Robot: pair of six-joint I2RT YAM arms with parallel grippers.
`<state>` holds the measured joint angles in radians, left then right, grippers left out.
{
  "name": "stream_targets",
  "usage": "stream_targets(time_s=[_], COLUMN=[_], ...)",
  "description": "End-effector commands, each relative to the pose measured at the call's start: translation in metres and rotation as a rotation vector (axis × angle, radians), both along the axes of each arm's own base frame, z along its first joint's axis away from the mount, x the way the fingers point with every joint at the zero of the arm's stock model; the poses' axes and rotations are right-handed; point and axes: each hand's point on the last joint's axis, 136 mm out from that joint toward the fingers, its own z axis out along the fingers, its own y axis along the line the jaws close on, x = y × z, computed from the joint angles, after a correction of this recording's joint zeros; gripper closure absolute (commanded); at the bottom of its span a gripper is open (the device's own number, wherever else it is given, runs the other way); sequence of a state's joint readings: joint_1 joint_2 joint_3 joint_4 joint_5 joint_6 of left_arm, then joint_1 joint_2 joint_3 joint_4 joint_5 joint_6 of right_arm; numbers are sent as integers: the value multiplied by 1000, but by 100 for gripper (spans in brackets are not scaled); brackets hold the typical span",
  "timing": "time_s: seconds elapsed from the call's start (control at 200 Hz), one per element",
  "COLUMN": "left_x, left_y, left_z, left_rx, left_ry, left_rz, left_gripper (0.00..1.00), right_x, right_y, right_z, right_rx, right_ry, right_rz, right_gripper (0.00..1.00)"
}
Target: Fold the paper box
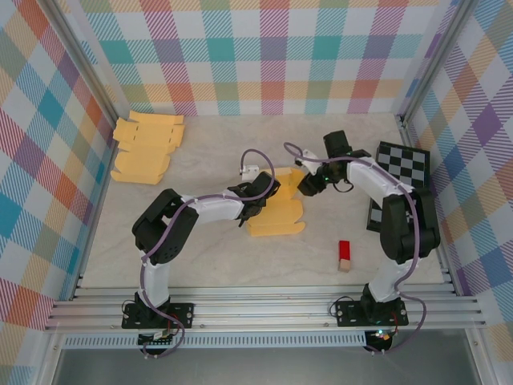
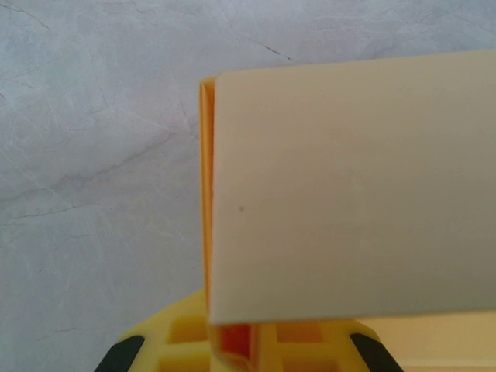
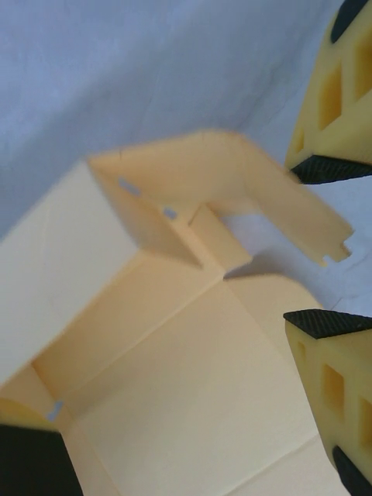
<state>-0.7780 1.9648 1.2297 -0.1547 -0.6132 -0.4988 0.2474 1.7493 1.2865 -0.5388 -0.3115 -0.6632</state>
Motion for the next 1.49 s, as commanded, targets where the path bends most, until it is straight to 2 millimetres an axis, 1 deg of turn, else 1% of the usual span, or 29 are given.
stream_targets(time_s=[0.0, 0.04, 0.11, 0.2, 0.31, 0.4, 0.44, 0.475, 0.525, 0.585, 0.645, 0.725, 0.84, 0.895, 1.0, 1.08, 1.175, 1.255, 1.415, 1.49], left_x=[-12, -12, -11, -11, -10, -10, -9, -8, -7, -6, -5, -4, -5, -6, -9, -11, -14, -15, -19, -20], left_y=[-7, -9, -10, -13, -19, -22, -24, -25, -28, -31, -32, -33, -39, -44, -56, -63, -68, -70, -77, -81], left_z=[-19, -19, -18, -16, -14, -10, -8, -6, -1, 4, 9, 15, 20, 22, 27, 38, 50, 60, 79, 87], left_rx=[53, 49, 46, 39, 16, 4, -3, -10, -26, -42, -71, -113, -148, -172, -235, -288, -334, -366, -432, -466], left_ry=[81, 82, 78, 74, 60, 50, 41, 34, 20, 5, -4, -14, -13, -10, -8, -22, -35, -44, -62, -65], left_rz=[-79, -90, -99, -126, -175, -201, -208, -213, -225, -239, -248, -257, -281, -296, -335, -362, -378, -384, -400, -414], left_gripper=[100, 100, 100, 100, 100, 100, 100, 100, 100, 100, 100, 100, 100, 100, 100, 100, 100, 100, 100, 100], right_x=[21, 24, 25, 29, 26, 11, 3, -3, -8, -13, -22, -30, -35, -35, -33, -31, -27, -20, -5, -6], right_y=[-28, -39, -52, -58, -49, -34, -26, -19, -15, -11, -7, 0, 14, 20, 27, 31, 34, 34, 30, 33], right_z=[30, 27, 15, 10, 8, 5, 0, -8, -19, -23, -28, -21, 4, 11, 16, 23, 31, 36, 36, 34], right_rx=[-65, -95, -141, -153, -128, -66, -50, -51, -51, -18, 16, 77, 183, 190, 168, 184, 209, 220, 202, 207], right_ry=[-158, -181, -197, -214, -227, -201, -196, -194, -181, -158, -135, -135, -148, -161, -170, -162, -166, -168, -149, -141], right_rz=[1, 9, 53, 76, 140, 205, 244, 264, 263, 250, 259, 276, 287, 295, 290, 268, 221, 154, 0, -27], right_gripper=[50, 50, 50, 51, 51, 50, 51, 50, 50, 50, 50, 50, 50, 50, 50, 50, 50, 50, 50, 50])
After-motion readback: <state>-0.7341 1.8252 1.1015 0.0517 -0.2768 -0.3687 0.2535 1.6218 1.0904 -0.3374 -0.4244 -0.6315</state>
